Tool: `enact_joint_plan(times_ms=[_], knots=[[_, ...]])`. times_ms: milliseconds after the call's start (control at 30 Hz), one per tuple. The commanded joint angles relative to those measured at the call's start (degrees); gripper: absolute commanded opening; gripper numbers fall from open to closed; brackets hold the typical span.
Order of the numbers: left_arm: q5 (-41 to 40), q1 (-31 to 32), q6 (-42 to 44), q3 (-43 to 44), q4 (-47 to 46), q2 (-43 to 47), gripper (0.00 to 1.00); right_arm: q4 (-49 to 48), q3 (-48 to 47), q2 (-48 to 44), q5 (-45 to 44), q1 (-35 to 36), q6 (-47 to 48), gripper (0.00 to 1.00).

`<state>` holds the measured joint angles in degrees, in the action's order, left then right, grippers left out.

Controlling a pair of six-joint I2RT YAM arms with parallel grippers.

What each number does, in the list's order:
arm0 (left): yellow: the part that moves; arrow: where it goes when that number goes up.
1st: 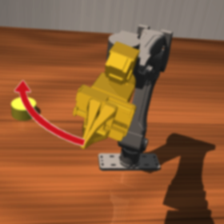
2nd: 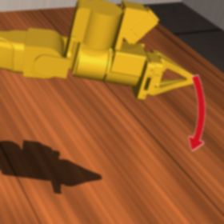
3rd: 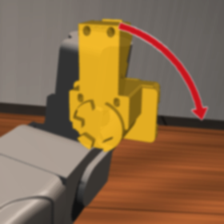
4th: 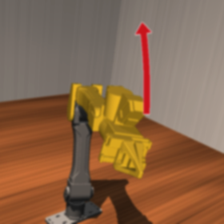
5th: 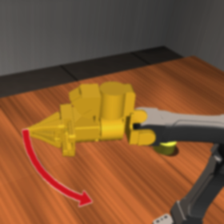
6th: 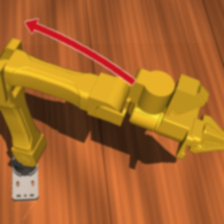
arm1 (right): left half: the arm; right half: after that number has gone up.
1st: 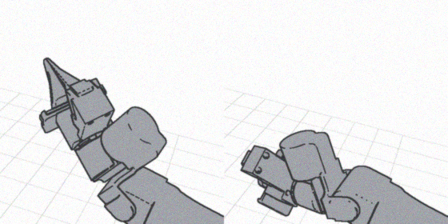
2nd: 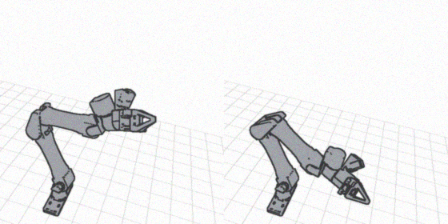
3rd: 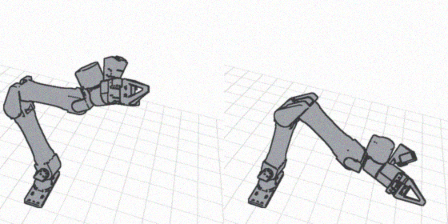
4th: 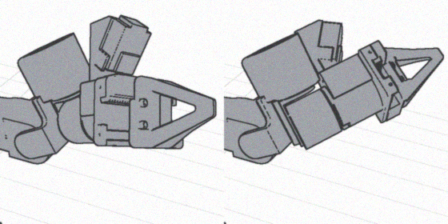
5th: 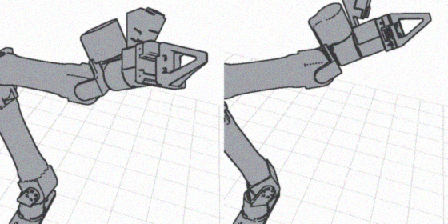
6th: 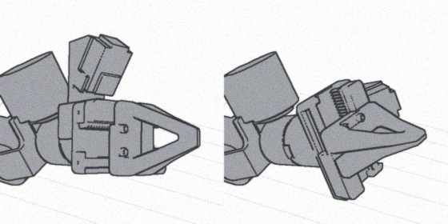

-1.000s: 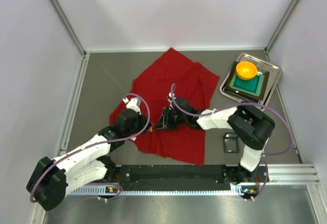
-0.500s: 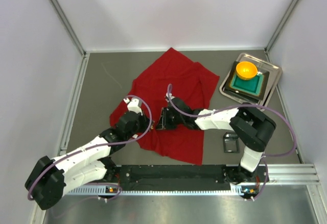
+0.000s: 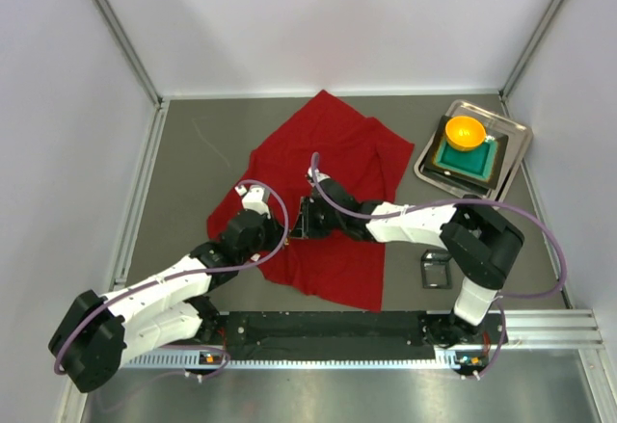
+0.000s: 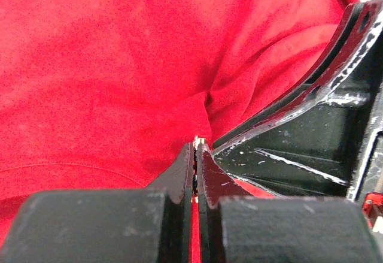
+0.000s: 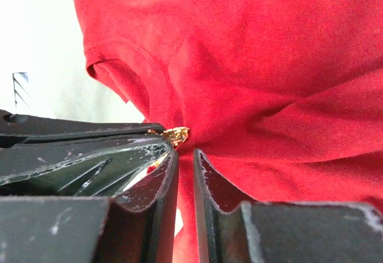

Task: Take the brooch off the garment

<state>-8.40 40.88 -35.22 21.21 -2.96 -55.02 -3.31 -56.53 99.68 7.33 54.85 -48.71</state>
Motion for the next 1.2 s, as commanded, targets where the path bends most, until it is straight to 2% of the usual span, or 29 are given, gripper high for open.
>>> enact_joint_plan(times_ms=[0,433,1167], knots=[[0.4,0.2,0.9,0.8,-2.4,0.0,0.0,-0.3,-3.9,-0.3,0.0,0.4,1.7,0.16],[-0.8,0.2,0.8,1.5,-0.9,-0.1,0.0,3.1,-3.1,-1.2,-2.1,0.4,2.7,0.15],[1.8,0.2,-0.3,1.4,-2.2,-0.8,0.0,-1.4,-5.3,2.4,1.7,0.8,2.8,0.13]])
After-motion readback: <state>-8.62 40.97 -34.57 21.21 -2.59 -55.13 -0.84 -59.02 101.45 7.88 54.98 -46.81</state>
